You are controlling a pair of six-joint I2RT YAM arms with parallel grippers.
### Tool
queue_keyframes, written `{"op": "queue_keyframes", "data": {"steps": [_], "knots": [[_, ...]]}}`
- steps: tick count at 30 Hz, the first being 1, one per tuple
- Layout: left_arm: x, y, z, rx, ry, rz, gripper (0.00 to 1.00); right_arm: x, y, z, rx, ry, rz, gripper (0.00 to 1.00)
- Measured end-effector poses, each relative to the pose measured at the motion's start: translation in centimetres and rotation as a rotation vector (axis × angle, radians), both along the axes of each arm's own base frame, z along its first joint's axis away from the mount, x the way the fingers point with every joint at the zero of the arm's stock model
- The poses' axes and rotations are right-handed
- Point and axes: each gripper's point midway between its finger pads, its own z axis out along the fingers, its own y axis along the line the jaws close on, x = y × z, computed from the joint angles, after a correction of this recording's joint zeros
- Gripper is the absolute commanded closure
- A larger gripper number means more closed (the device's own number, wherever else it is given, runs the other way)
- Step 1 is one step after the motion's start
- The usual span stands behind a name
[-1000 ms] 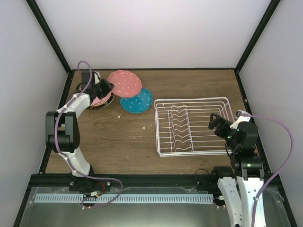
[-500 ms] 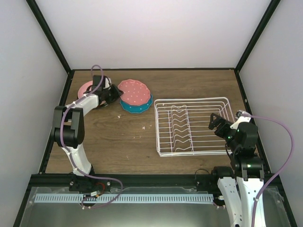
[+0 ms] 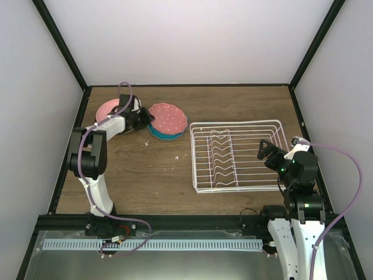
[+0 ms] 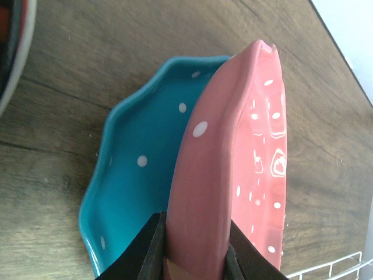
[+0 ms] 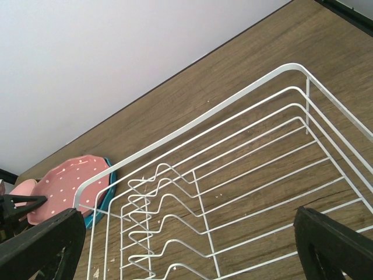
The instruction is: Unload the plates from the dish rack
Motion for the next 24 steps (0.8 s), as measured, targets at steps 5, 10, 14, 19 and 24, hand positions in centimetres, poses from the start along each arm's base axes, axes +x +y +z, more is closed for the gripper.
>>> {"op": "queue_keyframes", "data": {"steps": [5, 10, 14, 19, 24], "knots": [[-0.4, -0.7, -0.2, 0.007, 0.008, -0.016, 0.73, 0.0, 0.0, 0.0, -0.001, 0.0, -0.002, 0.0], [-0.2, -1.4, 0.3, 0.003, -0.01, -0.036, 0.48, 0.0, -0.2, 0.0, -0.004, 0.0, -0.008, 0.0], [-0.2, -1.6, 0.4, 0.007, -0.018, -0.048, 0.31, 0.0, -0.2, 0.0, -0.005, 0.0, -0.009, 0.0], [-0.3, -1.7, 0.2, 0.027, -0.023, -0.063, 0.25, 0.1, -0.2, 0.0, -0.008, 0.002, -0.007, 0.0], [-0.6, -1.5, -0.1, 0.075, -0.014, -0.069, 0.21, 0.2, -0.2, -0.2, -0.011, 0.008, -0.006, 0.0]]}}
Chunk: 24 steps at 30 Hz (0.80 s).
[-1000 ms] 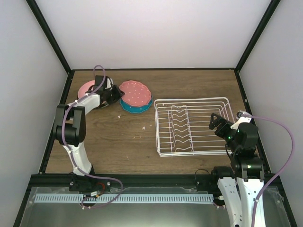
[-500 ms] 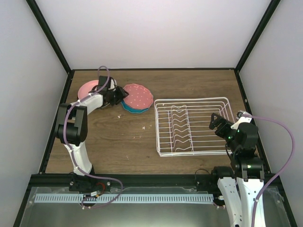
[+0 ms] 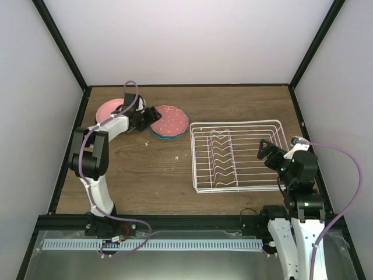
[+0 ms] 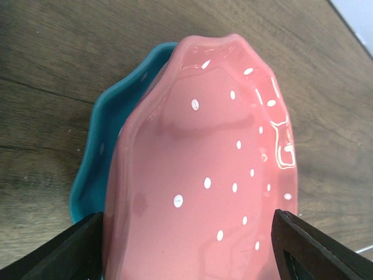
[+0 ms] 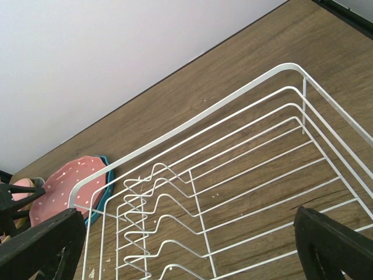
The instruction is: Unload the plates from the dish rack
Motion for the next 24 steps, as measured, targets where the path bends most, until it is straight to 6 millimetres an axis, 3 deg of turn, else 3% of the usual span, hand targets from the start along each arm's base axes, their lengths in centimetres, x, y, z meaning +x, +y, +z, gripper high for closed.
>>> {"op": "queue_keyframes", "data": {"steps": [12, 24], "knots": [[-0.5, -0.5, 0.1, 0.254, -0.027, -0.066, 0.09, 0.0, 0.0, -0.1, -0.017, 0.002, 0.008, 0.0], [-0.9, 1.1, -0.6, 0.423, -0.028, -0.072, 0.06, 0.0, 0.0, 0.0, -0.017, -0.001, 0.008, 0.0]]}}
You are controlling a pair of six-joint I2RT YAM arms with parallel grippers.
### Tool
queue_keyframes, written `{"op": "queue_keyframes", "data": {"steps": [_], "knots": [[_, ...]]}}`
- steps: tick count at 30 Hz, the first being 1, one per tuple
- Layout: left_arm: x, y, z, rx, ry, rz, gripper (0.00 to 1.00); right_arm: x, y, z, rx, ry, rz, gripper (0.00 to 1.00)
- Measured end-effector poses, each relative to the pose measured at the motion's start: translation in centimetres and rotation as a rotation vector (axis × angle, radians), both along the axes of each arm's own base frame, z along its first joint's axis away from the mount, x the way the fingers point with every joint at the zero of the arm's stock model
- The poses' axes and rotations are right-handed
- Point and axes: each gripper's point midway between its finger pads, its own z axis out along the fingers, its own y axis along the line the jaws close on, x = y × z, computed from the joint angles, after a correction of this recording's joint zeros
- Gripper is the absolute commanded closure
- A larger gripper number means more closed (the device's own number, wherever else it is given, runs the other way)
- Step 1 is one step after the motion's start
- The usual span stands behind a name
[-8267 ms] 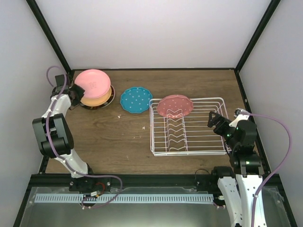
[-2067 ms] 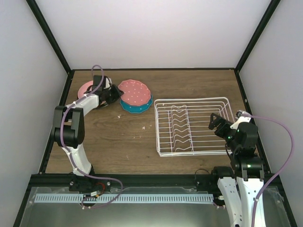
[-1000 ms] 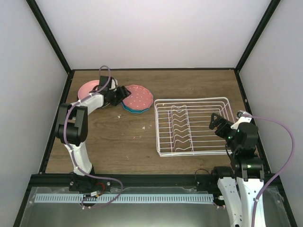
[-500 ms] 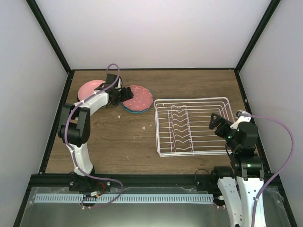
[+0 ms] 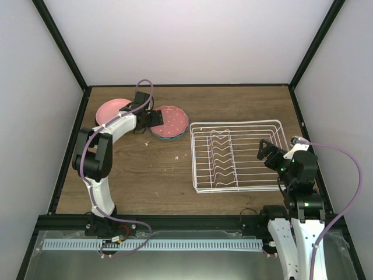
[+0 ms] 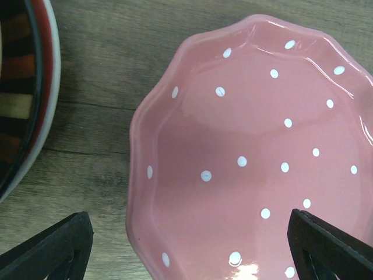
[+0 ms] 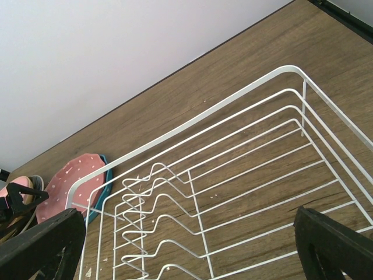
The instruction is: Unload the plates from the dish rack
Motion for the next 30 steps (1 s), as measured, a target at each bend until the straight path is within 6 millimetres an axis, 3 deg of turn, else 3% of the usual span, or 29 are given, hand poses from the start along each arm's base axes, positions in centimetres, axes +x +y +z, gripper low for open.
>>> {"op": "queue_keyframes", "data": {"steps": [6, 15, 24, 30], "knots": [[0.0, 0.5, 0.6, 0.051, -0.016, -0.011, 0.0, -0.1, 0.0, 0.1, 0.0, -0.004, 0.0, 0.0], [0.0, 0.1, 5.1, 0.054, -0.117, -0.056, 0.0, 0.0, 0.0, 0.1, 0.001, -0.005, 0.0, 0.0], [-0.3, -0.5, 8.0, 0.038, -0.193, -0.112, 0.0, 0.1, 0.0, 0.1, 0.001, -0.008, 0.001, 0.0], [-0.5, -0.6, 8.1, 0.035, -0.202, -0.126, 0.0, 0.2, 0.0, 0.2, 0.001, -0.01, 0.001, 0.0]]}}
